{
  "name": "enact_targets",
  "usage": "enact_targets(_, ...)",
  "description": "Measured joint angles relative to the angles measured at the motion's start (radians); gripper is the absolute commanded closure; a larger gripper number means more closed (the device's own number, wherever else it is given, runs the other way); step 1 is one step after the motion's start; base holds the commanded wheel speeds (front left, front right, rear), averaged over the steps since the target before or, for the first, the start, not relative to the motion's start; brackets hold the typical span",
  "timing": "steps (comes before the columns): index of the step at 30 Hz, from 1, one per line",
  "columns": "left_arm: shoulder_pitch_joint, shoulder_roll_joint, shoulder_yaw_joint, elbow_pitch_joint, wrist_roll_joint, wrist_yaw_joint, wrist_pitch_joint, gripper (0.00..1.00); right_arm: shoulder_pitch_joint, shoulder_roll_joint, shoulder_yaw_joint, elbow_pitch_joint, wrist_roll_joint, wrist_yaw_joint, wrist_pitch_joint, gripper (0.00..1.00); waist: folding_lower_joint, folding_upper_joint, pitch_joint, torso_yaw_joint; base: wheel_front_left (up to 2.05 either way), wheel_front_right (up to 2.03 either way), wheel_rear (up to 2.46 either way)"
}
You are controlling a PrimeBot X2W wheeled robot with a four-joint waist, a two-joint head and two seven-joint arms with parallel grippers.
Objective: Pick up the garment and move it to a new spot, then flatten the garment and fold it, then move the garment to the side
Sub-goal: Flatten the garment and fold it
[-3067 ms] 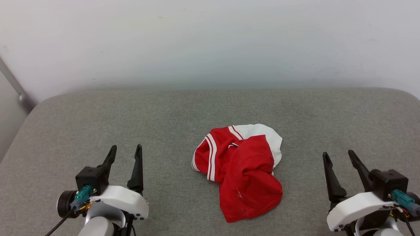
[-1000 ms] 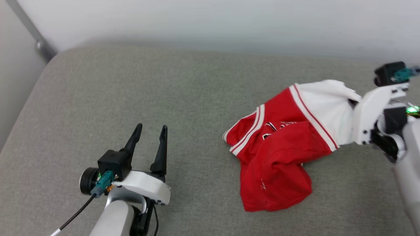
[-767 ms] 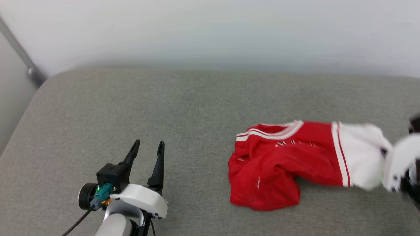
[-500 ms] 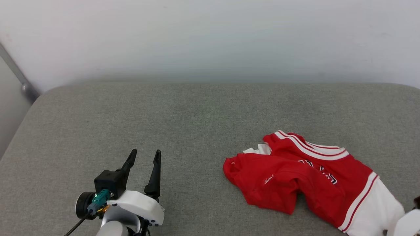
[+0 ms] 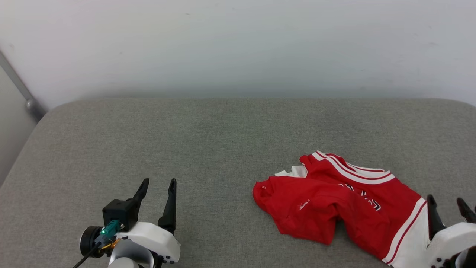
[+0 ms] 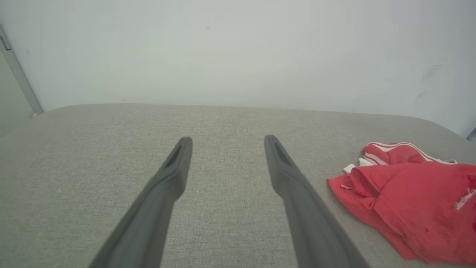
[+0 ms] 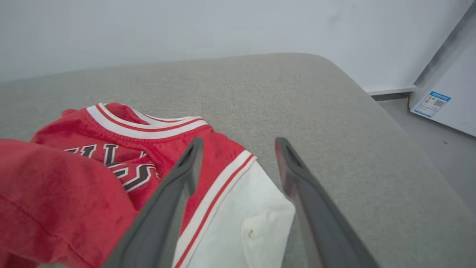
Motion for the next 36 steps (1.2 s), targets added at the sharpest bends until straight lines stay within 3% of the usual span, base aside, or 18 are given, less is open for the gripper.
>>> enact_targets(7, 0.001, 0.011, 0.002, -0.005, -0.004, 0.009, 0.009, 0.00, -0.004, 0.035, 0.134, -0.087, -0.024, 0.000, -0.133, 0.00, 0.0001, 0.0000, -0.011, -0.004, 0.00, 0.00, 0.00)
enact_targets(20, -0.025, 0.023, -0.012, -0.005, -0.004, 0.018, 0.037, 0.00, 0.091, 0.067, 0.305, -0.243, -0.011, 0.000, -0.142, 0.00, 0.0001, 0.0000, -0.016, -0.055, 0.00, 0.00, 0.00)
enact_targets(27, -0.151, 0.020, -0.091, 0.042, 0.006, -0.058, 0.135, 0.00, 0.095, 0.070, 0.332, -0.291, -0.005, 0.000, -0.124, 0.00, 0.0001, 0.0000, 0.002, -0.121, 0.00, 0.00, 0.00)
enact_targets(36, -0.327, 0.040, -0.224, 0.186, -0.048, -0.146, 0.427, 0.00, 0.076, 0.071, 0.338, -0.295, 0.023, 0.000, -0.129, 0.00, 0.0004, 0.0000, 0.106, -0.199, 0.00, 0.00, 0.00)
